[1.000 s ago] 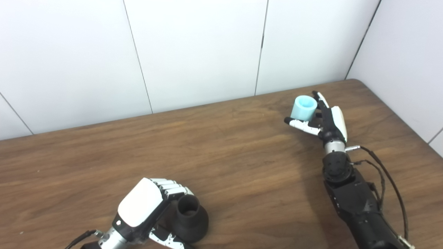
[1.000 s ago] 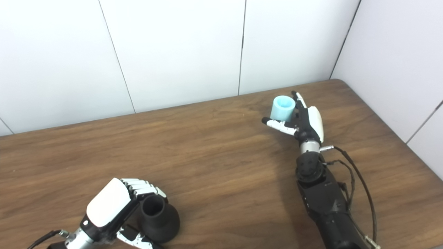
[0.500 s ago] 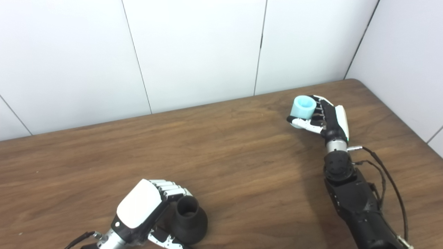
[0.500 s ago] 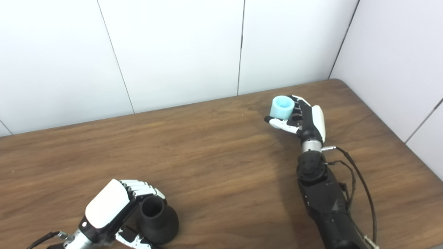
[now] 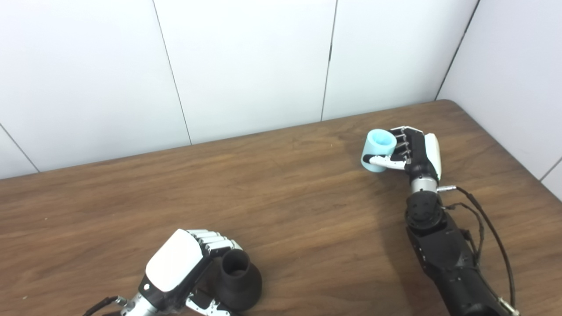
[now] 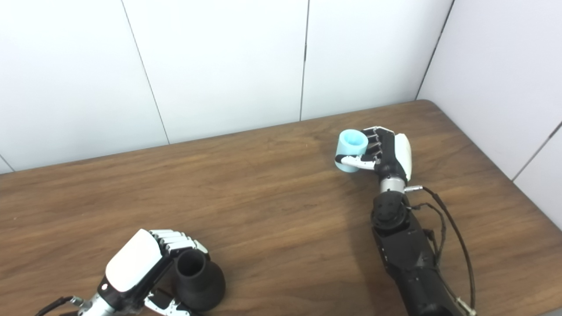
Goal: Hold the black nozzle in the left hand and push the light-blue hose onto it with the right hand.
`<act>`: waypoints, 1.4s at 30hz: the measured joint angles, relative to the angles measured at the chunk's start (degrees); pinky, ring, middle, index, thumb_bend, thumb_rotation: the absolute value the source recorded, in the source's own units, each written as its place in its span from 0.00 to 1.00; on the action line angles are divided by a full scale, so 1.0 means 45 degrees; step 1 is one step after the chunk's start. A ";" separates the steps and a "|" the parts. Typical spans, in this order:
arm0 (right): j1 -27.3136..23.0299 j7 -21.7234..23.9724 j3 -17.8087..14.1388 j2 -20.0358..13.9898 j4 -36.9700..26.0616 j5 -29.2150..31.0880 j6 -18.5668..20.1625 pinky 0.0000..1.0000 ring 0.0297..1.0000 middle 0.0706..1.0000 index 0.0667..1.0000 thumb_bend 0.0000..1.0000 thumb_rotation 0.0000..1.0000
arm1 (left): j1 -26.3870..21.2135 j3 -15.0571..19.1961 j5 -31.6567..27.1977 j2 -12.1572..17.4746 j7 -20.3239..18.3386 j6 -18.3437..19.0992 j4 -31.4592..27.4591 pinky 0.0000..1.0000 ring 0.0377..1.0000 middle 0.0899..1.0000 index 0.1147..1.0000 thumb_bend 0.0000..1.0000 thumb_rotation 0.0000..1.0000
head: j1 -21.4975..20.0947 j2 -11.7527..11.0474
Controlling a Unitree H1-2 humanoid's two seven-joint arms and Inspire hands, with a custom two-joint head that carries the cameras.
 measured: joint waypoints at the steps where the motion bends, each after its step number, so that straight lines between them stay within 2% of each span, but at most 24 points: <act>1: 0.0000 -0.0008 0.0017 0.0000 -0.0005 -0.0019 0.0009 0.07 0.08 0.17 0.45 0.52 0.09 | 0.0000 0.0000 0.0000 0.0000 -0.0003 0.0000 0.0000 0.42 0.48 0.43 0.42 0.52 0.00 | 0.0000 0.0000; 2: 0.0000 -0.0011 0.0031 -0.0002 -0.0012 -0.0046 0.0022 0.06 0.07 0.14 0.45 0.52 0.11 | 0.0000 0.0000 0.0000 0.0000 -0.0003 0.0000 0.0001 0.42 0.48 0.43 0.42 0.52 0.00 | 0.0000 0.0000; 11: 0.0254 0.0070 0.0470 -0.0114 -0.0456 -0.0305 0.0031 0.07 0.09 0.13 0.45 0.52 0.12 | -0.0005 -0.0011 -0.0004 0.0000 -0.0002 0.0000 0.0005 0.42 0.48 0.43 0.42 0.52 0.00 | 0.0039 -0.0020; 12: 0.0306 0.0070 0.0503 -0.0115 -0.0525 -0.0347 0.0034 0.09 0.11 0.17 0.45 0.52 0.12 | -0.0013 -0.0028 -0.0005 0.0001 -0.0002 0.0000 0.0009 0.42 0.48 0.43 0.42 0.52 0.00 | 0.0039 -0.0039; 13: 0.0348 0.0072 0.0527 -0.0115 -0.0598 -0.0381 0.0060 0.15 0.19 0.26 0.46 0.52 0.06 | -0.0023 -0.0045 -0.0006 0.0002 -0.0002 0.0000 0.0016 0.42 0.48 0.44 0.42 0.52 0.00 | 0.0058 -0.0039; 15: 0.0405 0.0113 0.0577 -0.0115 -0.0773 -0.0474 0.0223 0.35 0.38 0.43 0.43 0.52 0.01 | -0.0048 -0.0093 -0.0012 0.0010 -0.0008 0.0000 0.0022 0.42 0.48 0.44 0.41 0.52 0.00 | 0.0097 -0.0020; 18: 0.0453 0.0489 0.0634 -0.0115 -0.1115 -0.0488 0.0454 0.42 0.41 0.48 0.43 0.52 0.00 | -0.0103 -0.0204 -0.0123 0.0042 -0.0135 0.0000 0.0035 0.41 0.48 0.43 0.42 0.52 0.00 | 0.0175 -0.0020; 23: 0.0591 0.1004 0.0670 -0.0094 -0.1909 -0.0487 0.1292 0.39 0.40 0.49 0.43 0.52 0.00 | -0.0178 -0.0289 -0.0318 0.0045 -0.0213 0.0000 0.0090 0.41 0.48 0.43 0.42 0.52 0.00 | 0.0312 0.0020; 26: 0.0665 0.1131 0.0674 -0.0082 -0.2291 -0.0489 0.1489 0.39 0.40 0.50 0.42 0.52 0.00 | -0.0178 -0.0286 -0.0336 0.0045 -0.0272 0.0000 0.0097 0.41 0.49 0.43 0.42 0.52 0.00 | 0.0371 0.0000; 31: 0.0827 0.1349 0.0719 -0.0037 -0.2776 -0.0489 0.1508 0.31 0.37 0.49 0.44 0.51 0.00 | -0.0176 -0.0265 -0.0357 0.0033 -0.0347 0.0000 0.0109 0.41 0.49 0.44 0.41 0.52 0.00 | 0.0410 0.0020; 33: 0.0880 0.1505 0.0747 -0.0034 -0.2856 -0.0475 0.1505 0.31 0.37 0.49 0.44 0.51 0.00 | -0.0177 -0.0263 -0.0360 0.0030 -0.0345 0.0000 0.0116 0.41 0.49 0.44 0.42 0.52 0.00 | 0.0410 0.0020; 34: 0.0928 0.1558 0.0758 -0.0030 -0.2964 -0.0466 0.1508 0.29 0.40 0.48 0.43 0.52 0.00 | -0.0178 -0.0261 -0.0360 0.0026 -0.0346 0.0000 0.0121 0.41 0.49 0.43 0.42 0.52 0.00 | 0.0410 0.0020; 36: 0.1125 0.1690 0.0791 0.0016 -0.3538 -0.0455 0.1539 0.26 0.42 0.48 0.43 0.52 0.00 | -0.0170 -0.0243 -0.0368 0.0020 -0.0348 0.0000 0.0122 0.41 0.49 0.43 0.42 0.52 0.00 | 0.0449 0.0058; 39: 0.1312 0.2097 0.0938 0.0102 -0.4417 -0.0430 0.1570 0.27 0.43 0.47 0.43 0.52 0.00 | -0.0154 -0.0213 -0.0406 0.0021 -0.0366 0.0000 0.0126 0.41 0.49 0.43 0.42 0.52 0.00 | 0.0701 0.0175; 42: 0.1531 0.2662 0.1074 0.0132 -0.5373 -0.0254 0.1675 0.28 0.38 0.48 0.44 0.52 0.00 | -0.0152 -0.0184 -0.0415 -0.0009 -0.0389 0.0000 0.0130 0.41 0.49 0.44 0.42 0.52 0.00 | 0.0840 0.0215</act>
